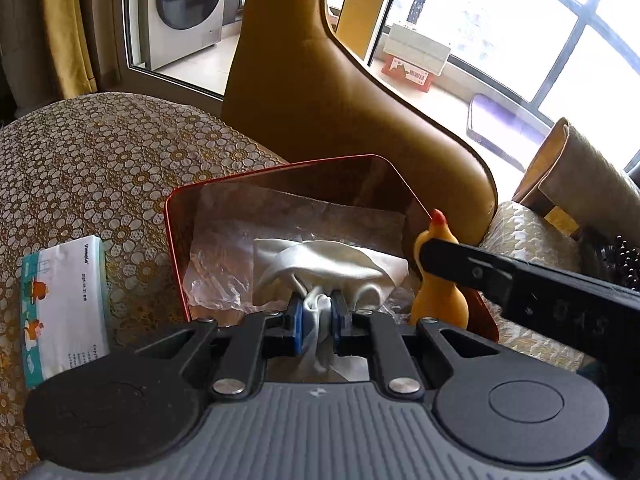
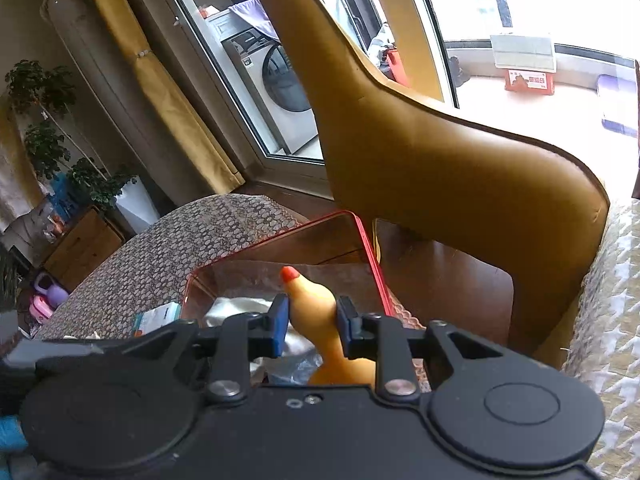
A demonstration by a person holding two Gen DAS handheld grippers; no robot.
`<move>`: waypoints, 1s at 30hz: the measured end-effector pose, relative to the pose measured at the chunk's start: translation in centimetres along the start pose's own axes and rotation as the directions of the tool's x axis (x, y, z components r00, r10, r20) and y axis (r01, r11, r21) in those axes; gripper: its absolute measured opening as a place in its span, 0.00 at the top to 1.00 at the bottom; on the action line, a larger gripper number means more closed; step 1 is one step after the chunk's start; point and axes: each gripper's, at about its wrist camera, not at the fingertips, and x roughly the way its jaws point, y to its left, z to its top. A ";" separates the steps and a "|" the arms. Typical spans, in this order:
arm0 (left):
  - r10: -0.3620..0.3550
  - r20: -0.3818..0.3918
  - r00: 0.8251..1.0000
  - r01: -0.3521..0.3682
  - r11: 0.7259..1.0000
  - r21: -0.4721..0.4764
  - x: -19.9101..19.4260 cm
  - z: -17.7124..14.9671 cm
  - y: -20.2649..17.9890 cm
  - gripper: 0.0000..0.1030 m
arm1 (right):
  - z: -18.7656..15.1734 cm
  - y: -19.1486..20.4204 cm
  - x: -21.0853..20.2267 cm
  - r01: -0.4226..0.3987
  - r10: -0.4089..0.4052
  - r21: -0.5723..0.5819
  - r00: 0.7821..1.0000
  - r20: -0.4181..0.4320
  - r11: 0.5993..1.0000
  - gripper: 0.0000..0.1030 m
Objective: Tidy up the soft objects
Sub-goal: 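Open both tools to drop the cloth and chicken into the tin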
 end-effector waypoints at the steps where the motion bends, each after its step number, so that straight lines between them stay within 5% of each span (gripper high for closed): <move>1: -0.003 0.003 1.000 0.003 1.000 -0.001 0.0 0.0 0.0 0.88 | 0.1 0.0 0.2 0.003 -0.003 0.002 1.000 -0.003 1.000 0.76; 10: -0.012 0.017 1.000 0.012 1.000 0.015 0.0 -0.4 0.0 0.82 | 1.1 0.3 2.8 0.054 -0.054 0.009 0.998 -0.032 0.998 0.74; 13: -0.020 0.018 1.000 0.020 1.000 0.016 0.0 -0.6 0.1 0.68 | 1.1 0.2 3.5 0.068 -0.068 0.001 0.997 -0.044 0.998 0.73; 15: -0.021 0.025 0.999 0.020 1.000 0.016 -0.2 -0.7 0.1 0.42 | 1.1 0.2 3.9 0.070 -0.070 -0.001 0.996 -0.054 0.998 0.71; 30: -0.007 0.140 0.990 -0.004 0.997 0.080 -7.1 -2.9 -0.5 0.35 | 1.0 2.9 -2.1 0.012 -0.012 -0.056 1.000 -0.001 0.998 0.57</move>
